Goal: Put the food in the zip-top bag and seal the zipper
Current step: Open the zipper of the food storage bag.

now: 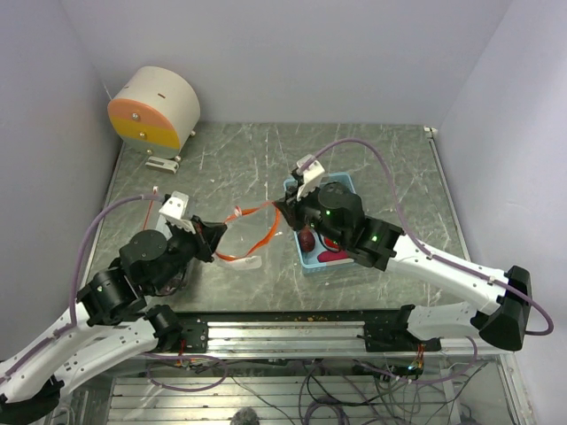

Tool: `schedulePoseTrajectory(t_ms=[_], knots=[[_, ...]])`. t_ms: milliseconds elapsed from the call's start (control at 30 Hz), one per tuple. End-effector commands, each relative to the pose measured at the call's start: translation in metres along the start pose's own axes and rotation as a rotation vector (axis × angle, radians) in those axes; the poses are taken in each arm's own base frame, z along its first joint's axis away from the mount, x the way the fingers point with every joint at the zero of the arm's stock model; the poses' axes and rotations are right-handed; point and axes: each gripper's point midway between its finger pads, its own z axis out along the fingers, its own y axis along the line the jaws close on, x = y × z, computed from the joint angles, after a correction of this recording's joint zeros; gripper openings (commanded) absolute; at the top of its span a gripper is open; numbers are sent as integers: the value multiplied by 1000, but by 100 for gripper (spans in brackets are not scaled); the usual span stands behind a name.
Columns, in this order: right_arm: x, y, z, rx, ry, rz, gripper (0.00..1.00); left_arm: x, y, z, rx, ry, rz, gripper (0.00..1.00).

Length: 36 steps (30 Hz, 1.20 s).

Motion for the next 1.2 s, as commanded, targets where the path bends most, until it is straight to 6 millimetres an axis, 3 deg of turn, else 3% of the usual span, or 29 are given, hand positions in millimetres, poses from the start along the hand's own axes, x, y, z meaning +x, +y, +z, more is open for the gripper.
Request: schedulePoseTrajectory(t_ms=[0,67,133,333,500,900,1033,1167], knots=[[10,5,5,-77,17,-57,22,-28,12,-12,-71,-93,-28,7],[7,36,1,-256,4,-69,37,-31,10,-10,-62,-111,-35,7],[4,53,-2,-344,-8,-62,42,-31,9,-7,-62,-115,-36,7],[-9,62,2,-379,-63,-22,59,-22,5,6,-52,-98,-33,7],[-1,67,22,-362,-26,-2,74,-20,-2,13,-23,-96,-35,7],[8,86,35,-430,5,78,83,-12,-6,23,-5,-87,-25,7],[2,98,28,-501,-9,99,83,-8,-3,26,-20,-71,-12,7],[-3,97,23,-499,-24,104,83,-6,1,26,-43,-61,-6,7]])
